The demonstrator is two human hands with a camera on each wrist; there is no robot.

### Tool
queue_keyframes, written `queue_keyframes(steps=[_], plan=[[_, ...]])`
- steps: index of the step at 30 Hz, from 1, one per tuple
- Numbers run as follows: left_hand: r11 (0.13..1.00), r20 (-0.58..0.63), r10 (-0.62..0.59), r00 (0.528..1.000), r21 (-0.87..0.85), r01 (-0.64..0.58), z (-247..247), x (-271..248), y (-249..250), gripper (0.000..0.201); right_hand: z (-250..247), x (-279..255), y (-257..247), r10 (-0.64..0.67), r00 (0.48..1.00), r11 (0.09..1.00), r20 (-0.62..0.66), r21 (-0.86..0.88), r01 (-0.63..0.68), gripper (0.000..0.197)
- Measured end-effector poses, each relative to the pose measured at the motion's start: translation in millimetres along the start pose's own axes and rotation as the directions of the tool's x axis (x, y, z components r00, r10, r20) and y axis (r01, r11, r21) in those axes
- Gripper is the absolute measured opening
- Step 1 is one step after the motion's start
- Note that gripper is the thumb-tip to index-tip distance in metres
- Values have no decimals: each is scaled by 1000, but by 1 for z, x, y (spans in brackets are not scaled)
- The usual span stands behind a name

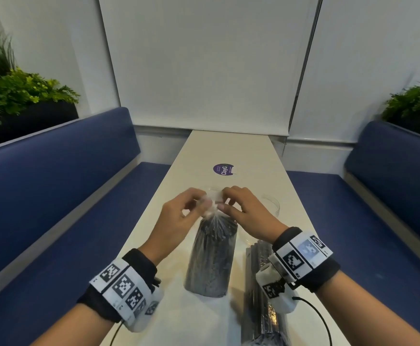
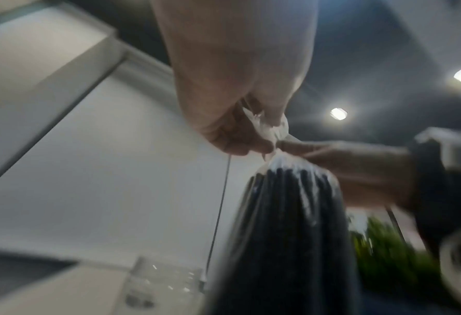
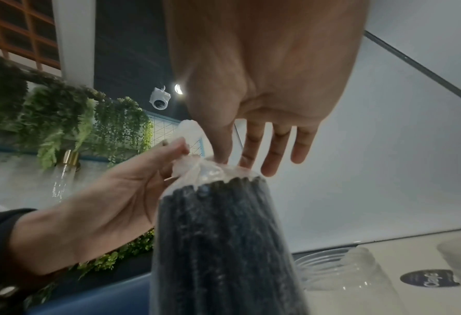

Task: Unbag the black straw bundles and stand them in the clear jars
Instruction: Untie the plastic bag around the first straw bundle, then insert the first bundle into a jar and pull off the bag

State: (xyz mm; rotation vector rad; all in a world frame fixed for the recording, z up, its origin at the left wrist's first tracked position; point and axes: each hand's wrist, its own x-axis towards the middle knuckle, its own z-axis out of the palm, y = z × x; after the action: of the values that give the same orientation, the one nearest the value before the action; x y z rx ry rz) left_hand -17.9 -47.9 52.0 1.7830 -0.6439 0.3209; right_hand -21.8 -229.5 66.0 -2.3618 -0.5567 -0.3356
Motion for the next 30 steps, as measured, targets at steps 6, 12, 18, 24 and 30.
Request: queue_keyframes(steps=[6,12,18,24,30], plan=[[810,-67,-335,940,-530,251,10,8,7,12,2,-1,-2,77,996,973,-55,222,-63,8],[817,115,-161,980,-542,198,1,16,11,64,14,-19,9,246,966,795,75,555,-246,68],[942,-5,-201,980,-275,192,9,-19,-25,113,42,-26,18,271,956,857,117,423,-295,90],[887,-261,-149,954,-462,12,6,-16,-35,110,52,-21,16,304,940,888,156,310,-339,96],[936,-189,-223,956,-314,156,11,-24,-46,129,60,-17,8,234,936,785,261,517,-341,101]])
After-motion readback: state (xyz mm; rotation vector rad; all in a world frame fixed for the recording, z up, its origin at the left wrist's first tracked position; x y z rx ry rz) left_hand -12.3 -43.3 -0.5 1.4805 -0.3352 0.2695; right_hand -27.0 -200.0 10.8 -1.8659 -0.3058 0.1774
